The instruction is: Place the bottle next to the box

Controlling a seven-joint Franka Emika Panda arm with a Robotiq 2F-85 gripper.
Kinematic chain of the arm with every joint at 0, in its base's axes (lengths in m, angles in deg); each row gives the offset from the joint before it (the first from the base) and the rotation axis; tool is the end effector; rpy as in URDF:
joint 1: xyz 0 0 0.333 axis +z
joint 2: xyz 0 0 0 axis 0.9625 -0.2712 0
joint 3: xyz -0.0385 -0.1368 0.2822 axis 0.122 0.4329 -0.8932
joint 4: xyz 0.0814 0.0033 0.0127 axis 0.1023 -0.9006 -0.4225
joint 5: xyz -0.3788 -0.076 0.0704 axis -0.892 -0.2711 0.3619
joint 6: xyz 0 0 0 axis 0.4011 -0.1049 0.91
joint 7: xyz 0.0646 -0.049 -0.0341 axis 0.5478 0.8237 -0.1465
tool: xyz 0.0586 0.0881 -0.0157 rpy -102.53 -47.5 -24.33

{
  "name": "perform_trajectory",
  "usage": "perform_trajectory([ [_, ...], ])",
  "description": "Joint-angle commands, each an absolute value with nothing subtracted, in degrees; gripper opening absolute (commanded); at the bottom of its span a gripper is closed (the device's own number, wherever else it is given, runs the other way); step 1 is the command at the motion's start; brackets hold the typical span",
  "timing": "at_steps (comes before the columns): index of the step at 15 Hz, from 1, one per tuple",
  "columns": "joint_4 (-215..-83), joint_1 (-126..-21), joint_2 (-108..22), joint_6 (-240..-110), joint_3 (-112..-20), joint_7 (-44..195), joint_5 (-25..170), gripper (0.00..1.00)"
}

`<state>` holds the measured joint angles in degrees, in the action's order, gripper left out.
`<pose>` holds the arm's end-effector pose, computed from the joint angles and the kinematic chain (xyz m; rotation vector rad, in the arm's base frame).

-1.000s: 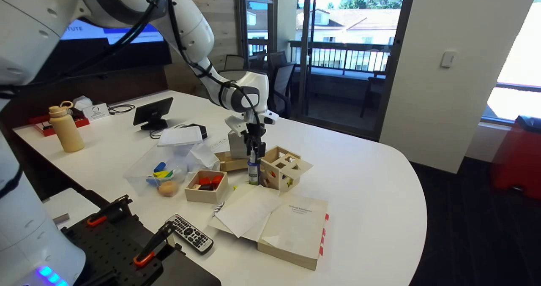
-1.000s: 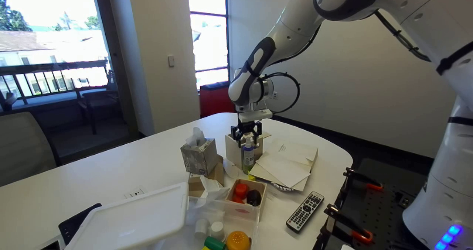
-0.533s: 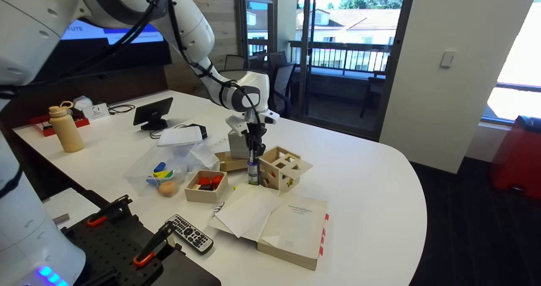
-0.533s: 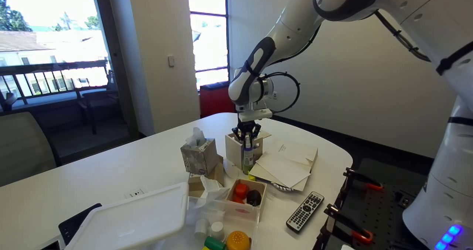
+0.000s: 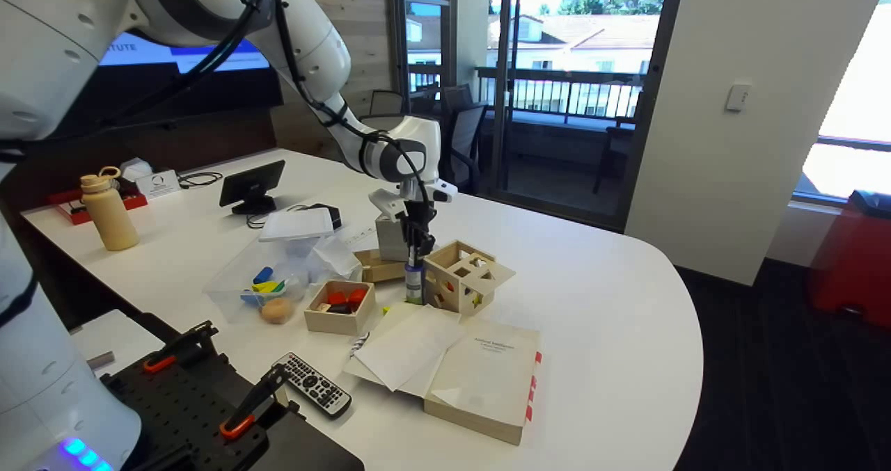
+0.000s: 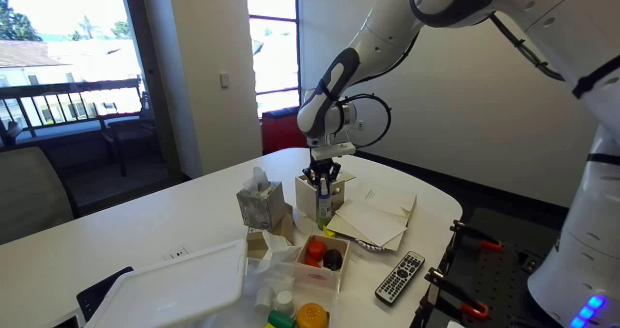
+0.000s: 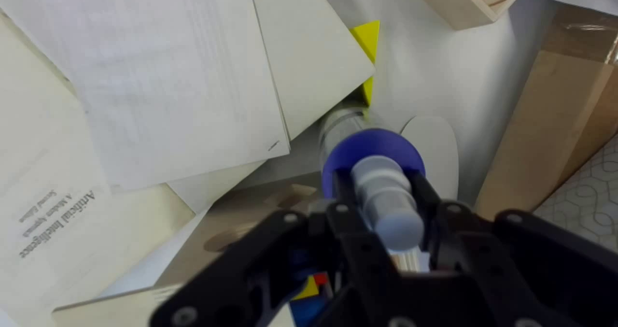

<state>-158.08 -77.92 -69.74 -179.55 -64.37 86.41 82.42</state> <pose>0.6375 -0.0999 0.1313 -3.0411 0.7702 0.1276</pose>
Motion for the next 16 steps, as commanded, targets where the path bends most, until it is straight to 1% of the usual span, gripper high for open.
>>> perform_trajectory([
  [1,-158.32,-73.92,-66.25,-173.5,-61.58,91.14,79.61,0.08],
  [6,-160.35,-70.28,-61.18,-172.07,-60.21,95.66,76.2,0.08],
  [10,-163.08,-69.92,-56.09,-169.84,-61.54,95.22,76.03,0.08],
  [12,-166.49,-69.1,-52.61,-168.06,-61.62,96.2,75.52,0.08],
  [16,-178.2,-67.93,-43.04,-169.7,-62.27,97.87,74.72,0.08],
])
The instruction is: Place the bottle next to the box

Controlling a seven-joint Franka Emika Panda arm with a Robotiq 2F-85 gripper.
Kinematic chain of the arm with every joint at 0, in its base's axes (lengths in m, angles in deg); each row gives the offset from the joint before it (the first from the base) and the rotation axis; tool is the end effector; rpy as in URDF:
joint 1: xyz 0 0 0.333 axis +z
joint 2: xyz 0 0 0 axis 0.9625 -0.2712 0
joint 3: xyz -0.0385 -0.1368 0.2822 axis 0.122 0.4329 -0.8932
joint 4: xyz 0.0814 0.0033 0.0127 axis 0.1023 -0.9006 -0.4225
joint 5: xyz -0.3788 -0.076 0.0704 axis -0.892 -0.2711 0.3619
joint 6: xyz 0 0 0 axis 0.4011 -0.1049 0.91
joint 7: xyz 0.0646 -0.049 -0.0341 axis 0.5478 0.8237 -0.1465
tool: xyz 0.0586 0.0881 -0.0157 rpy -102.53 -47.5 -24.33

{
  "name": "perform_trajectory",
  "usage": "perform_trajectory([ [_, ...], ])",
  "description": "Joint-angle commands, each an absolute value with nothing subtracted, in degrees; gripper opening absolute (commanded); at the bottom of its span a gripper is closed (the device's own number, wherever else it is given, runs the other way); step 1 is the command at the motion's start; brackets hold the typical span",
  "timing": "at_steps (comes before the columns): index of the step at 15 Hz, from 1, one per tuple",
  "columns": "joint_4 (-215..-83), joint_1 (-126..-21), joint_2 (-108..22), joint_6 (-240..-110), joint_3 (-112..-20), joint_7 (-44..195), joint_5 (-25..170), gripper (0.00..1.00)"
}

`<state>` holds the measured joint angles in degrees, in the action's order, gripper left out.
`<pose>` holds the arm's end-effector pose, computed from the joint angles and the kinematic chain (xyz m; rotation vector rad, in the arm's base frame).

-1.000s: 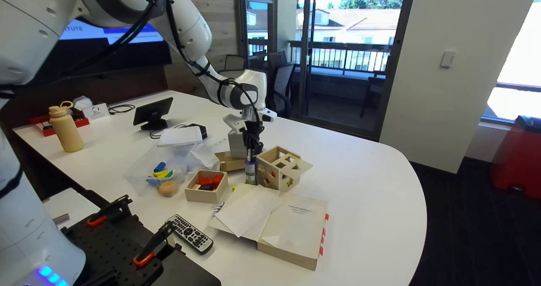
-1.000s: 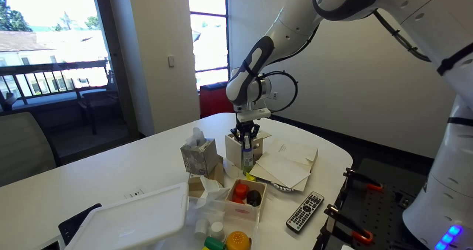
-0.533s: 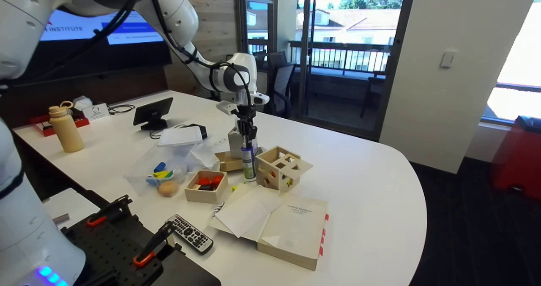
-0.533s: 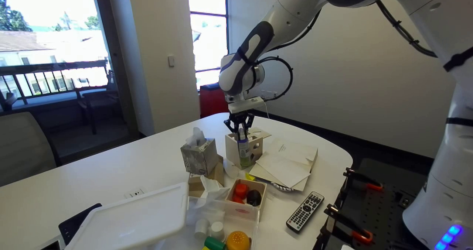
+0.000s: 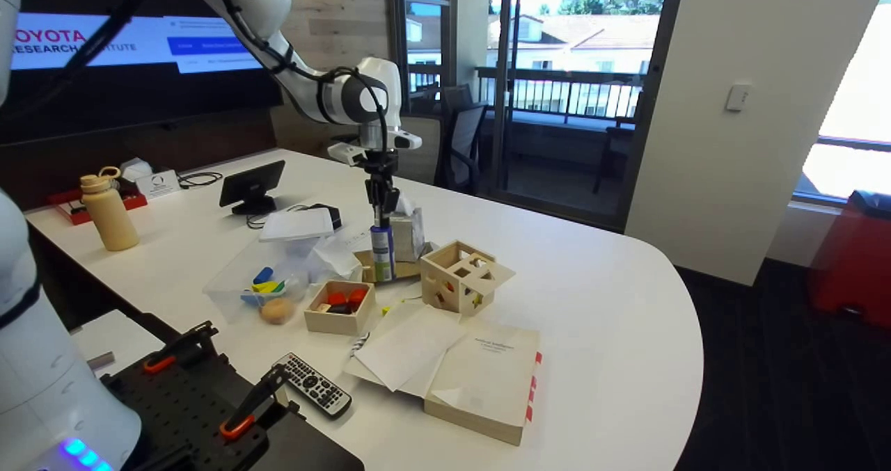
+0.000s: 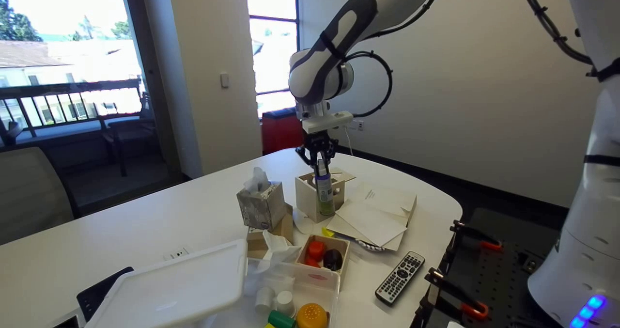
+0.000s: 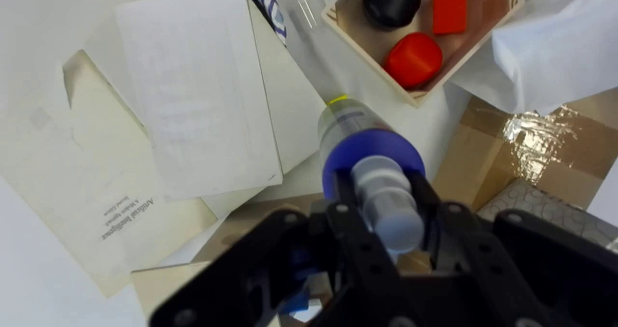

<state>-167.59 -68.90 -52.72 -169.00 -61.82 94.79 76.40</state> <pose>0.6071 -0.0261 0.2412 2.9796 -0.6955 -0.1891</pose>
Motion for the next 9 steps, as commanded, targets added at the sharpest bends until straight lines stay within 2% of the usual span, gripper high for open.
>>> perform_trajectory([
  [1,-181.6,-67.62,-40.26,-170.05,-62.6,98.69,74.39,0.08],
  [9,-202.09,-68.58,-24.51,-174.22,-67.65,105.84,74.14,0.08],
])
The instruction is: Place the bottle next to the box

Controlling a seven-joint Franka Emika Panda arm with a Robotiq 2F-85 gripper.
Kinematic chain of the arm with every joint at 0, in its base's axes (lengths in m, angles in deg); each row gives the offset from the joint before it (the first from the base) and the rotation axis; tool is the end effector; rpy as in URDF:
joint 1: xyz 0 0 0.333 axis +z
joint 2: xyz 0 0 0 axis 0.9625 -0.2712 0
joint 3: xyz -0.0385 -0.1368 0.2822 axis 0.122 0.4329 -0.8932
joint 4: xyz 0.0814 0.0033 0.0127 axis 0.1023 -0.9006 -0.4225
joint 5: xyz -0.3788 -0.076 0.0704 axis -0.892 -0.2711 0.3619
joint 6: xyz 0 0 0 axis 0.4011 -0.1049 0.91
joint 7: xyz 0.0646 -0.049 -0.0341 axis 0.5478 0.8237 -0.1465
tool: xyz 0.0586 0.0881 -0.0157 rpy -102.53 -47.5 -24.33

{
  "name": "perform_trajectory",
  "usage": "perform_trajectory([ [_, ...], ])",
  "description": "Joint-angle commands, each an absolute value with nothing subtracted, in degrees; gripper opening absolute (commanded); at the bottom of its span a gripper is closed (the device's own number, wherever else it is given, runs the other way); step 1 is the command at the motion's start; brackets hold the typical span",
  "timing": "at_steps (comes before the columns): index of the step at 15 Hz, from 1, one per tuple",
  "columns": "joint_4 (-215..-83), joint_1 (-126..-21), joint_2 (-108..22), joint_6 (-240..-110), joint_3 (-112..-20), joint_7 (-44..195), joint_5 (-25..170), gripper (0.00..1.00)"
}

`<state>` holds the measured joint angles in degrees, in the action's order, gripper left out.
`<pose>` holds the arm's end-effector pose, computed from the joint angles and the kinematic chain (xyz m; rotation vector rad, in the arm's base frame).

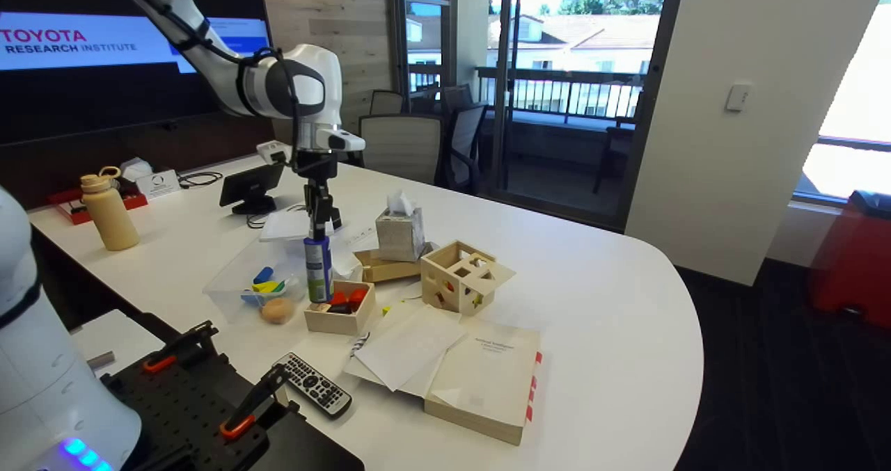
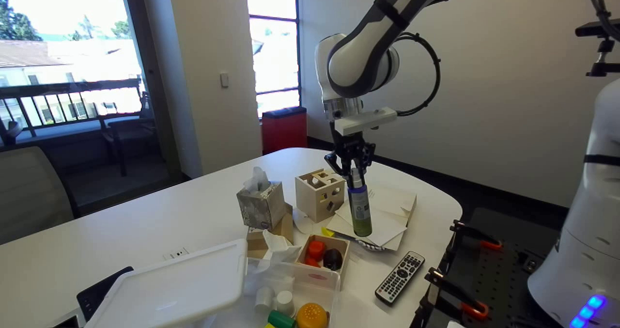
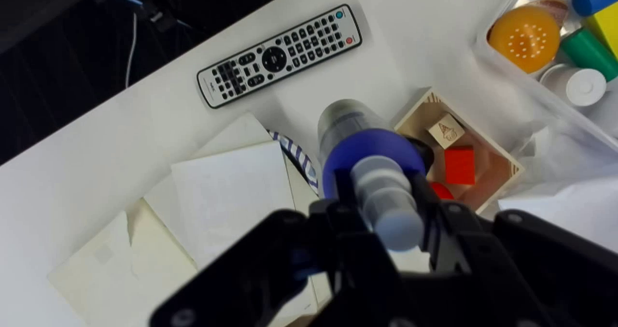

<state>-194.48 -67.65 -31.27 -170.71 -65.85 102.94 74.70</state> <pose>0.4710 0.0200 0.2653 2.9576 -0.7522 -0.2922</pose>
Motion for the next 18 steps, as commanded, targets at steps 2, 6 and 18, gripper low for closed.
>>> perform_trajectory([
  [2,-204.53,-69.35,-23.97,-176.73,-68.65,104.64,76.15,0.08],
  [6,-205.64,-70.32,-26.64,-181.11,-69.32,103.44,76.89,0.08],
  [18,-198.31,-68.7,-40.03,-184.74,-68.73,105.05,75.43,0.08],
])
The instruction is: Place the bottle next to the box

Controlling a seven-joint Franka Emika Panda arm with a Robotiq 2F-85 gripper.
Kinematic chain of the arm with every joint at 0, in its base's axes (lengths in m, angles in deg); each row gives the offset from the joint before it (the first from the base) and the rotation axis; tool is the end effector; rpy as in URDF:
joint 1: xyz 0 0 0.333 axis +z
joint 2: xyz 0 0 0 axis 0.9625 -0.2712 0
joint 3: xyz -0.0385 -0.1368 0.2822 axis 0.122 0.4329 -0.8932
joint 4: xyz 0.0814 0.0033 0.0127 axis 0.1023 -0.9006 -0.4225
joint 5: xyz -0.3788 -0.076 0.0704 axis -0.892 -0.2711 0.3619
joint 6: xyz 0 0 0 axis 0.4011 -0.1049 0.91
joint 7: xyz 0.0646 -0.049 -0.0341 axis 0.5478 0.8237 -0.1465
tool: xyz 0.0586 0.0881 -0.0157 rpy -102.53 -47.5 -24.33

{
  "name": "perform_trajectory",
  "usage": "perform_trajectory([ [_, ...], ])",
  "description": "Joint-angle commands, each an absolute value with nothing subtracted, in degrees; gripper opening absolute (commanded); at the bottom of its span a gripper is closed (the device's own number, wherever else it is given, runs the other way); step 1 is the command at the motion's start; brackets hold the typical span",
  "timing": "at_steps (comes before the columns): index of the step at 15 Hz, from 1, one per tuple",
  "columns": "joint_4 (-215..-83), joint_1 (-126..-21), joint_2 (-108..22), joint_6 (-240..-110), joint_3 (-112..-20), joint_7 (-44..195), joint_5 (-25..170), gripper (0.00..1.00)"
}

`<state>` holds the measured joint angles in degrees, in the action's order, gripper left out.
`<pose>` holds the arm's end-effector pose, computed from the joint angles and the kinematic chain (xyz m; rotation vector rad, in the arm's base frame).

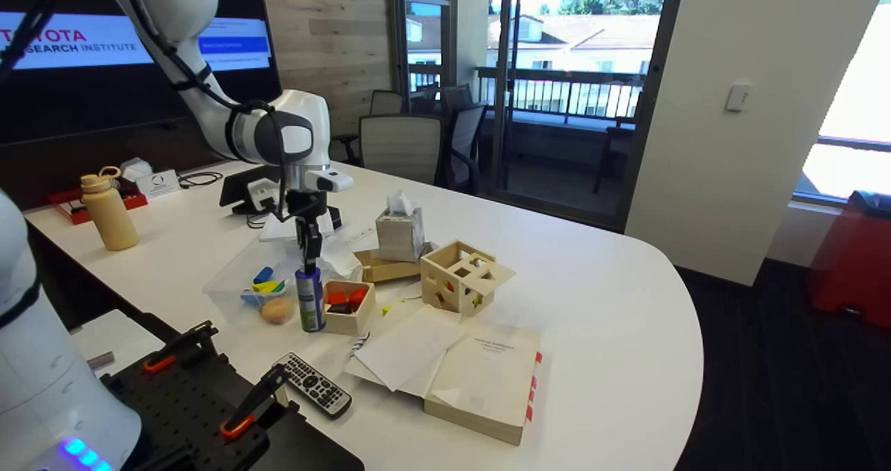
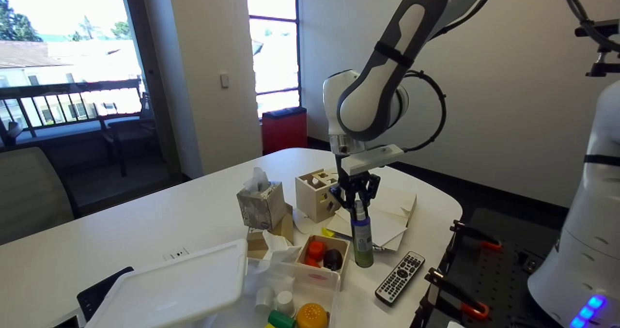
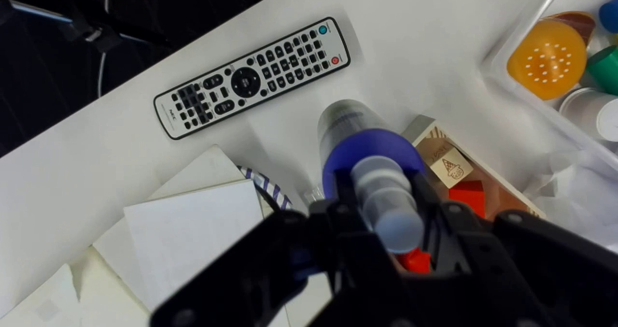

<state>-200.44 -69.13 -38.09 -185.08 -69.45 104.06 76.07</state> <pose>0.4457 0.0358 0.1921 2.9808 -0.7594 -0.2599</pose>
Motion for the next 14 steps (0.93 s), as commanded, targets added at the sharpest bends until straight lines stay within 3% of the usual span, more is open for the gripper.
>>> perform_trajectory([
  [1,-197.94,-68.69,-40.98,-185.63,-68.32,105.01,75.18,0.08],
  [14,-198.03,-71.58,-47.87,-196.91,-67.71,96.01,84.68,0.08],
])
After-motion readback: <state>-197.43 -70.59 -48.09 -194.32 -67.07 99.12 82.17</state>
